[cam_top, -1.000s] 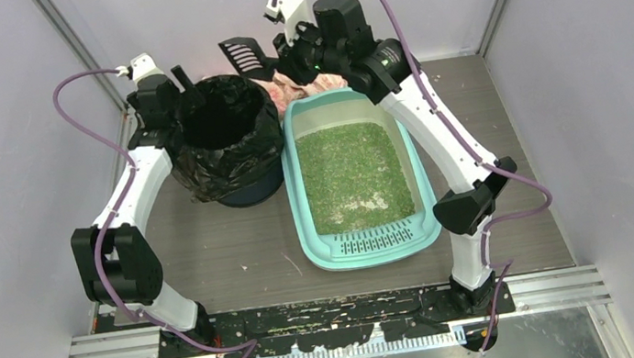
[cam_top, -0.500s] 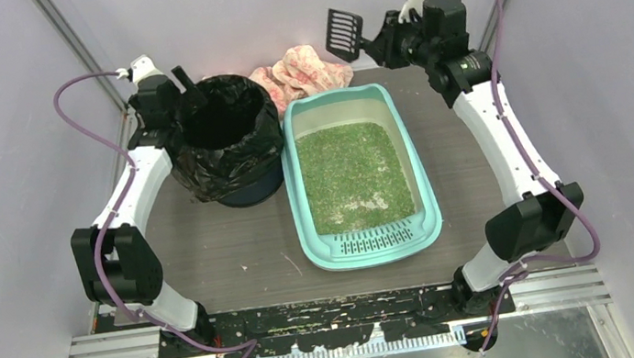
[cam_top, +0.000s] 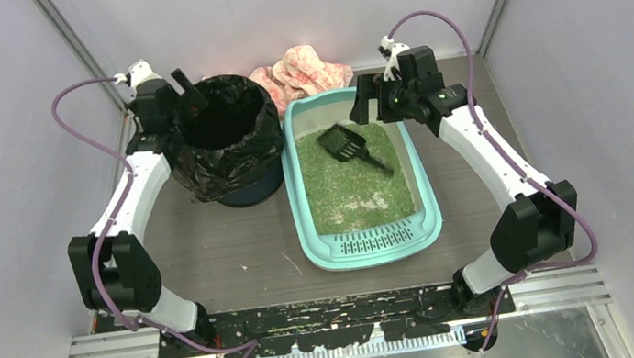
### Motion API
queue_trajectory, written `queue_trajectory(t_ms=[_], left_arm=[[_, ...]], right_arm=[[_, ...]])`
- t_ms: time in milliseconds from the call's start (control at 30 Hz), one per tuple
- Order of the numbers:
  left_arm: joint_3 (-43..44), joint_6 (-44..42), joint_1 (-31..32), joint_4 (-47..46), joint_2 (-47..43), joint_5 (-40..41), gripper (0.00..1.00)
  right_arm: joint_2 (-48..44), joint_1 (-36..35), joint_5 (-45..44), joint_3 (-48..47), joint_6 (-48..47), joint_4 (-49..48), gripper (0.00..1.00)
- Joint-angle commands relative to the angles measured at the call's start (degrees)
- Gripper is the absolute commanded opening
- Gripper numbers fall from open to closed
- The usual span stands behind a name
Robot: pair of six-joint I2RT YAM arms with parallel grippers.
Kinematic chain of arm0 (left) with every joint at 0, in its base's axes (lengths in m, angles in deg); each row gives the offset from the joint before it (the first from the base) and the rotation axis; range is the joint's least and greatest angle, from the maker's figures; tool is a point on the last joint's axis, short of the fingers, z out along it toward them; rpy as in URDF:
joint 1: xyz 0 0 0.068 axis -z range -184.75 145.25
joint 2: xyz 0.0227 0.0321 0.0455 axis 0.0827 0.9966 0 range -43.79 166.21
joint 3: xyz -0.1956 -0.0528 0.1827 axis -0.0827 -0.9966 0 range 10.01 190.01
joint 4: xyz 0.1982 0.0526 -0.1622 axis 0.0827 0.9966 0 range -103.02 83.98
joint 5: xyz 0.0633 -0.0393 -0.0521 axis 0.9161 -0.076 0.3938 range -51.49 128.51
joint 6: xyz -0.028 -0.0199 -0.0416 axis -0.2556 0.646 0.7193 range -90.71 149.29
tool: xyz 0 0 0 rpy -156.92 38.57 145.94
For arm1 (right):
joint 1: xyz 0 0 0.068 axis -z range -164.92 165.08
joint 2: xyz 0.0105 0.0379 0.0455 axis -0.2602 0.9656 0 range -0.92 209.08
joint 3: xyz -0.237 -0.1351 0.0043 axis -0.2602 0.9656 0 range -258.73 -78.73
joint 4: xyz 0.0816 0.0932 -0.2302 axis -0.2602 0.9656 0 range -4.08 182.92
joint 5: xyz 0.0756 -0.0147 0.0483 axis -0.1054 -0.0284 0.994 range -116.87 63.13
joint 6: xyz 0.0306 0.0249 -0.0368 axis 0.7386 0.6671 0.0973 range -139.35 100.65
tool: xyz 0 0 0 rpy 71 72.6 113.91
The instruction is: Clean the litter box
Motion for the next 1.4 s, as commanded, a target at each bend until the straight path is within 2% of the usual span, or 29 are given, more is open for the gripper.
queue_trajectory(t_ms=[0,133,167,233,467,500,667,767,867,1000,1100,1200,1367], left_arm=[[-1.1,0.7,-0.1,-1.1,-3.3,-0.8,0.94],[-2.8,-0.5,-0.1,-1.4,-4.7,0.0,0.94],[-3.2,-1.3,-0.1,-1.3,-5.1,0.5,0.98],[-4.3,-2.8,-0.1,-1.2,-6.0,2.4,1.0],[-9.9,-7.3,-0.6,-1.0,-11.9,12.2,1.0],[-10.5,-6.8,-0.9,-0.5,-13.2,13.4,1.0],[-7.9,-10.0,-1.4,0.6,-17.0,14.4,1.0],[-3.6,-13.4,-0.9,0.6,-17.9,11.9,1.0],[-1.8,-15.6,-0.8,0.7,-18.3,12.9,1.0],[-5.4,-19.3,-0.6,-2.7,-18.2,19.1,1.0],[-12.2,-23.4,-0.7,-9.0,-19.3,25.2,1.0],[-16.1,-27.3,-1.5,-11.5,-20.7,27.7,1.0],[-16.0,-22.9,-2.0,-9.7,-20.7,33.4,0.97]], right_arm=[[-5.5,0.3,-6.3,-0.9,0.0,-3.7,1.0],[-6.7,1.9,-9.8,-1.4,0.8,-3.6,1.0],[-7.2,3.0,-10.5,-1.2,1.9,-3.7,1.0],[-8.5,6.2,-12.1,0.2,3.6,-3.9,1.0],[-15.6,26.5,-16.6,13.6,8.8,-11.7,1.0],[-15.8,27.3,-17.1,14.6,8.8,-12.2,1.0],[-13.4,28.4,-18.7,22.6,10.5,-14.7,1.0],[-11.1,28.4,-16.8,28.2,13.4,-19.6,1.0],[-10.3,28.4,-16.4,34.5,13.7,-26.3,1.0],[-12.5,28.4,-18.2,44.9,11.0,-40.3,1.0],[-10.9,28.4,-19.2,48.1,9.3,-43.5,1.0],[-7.8,28.4,-20.3,49.5,8.3,-45.3,1.0],[-2.4,28.4,-21.2,48.5,8.2,-48.0,1.0]])
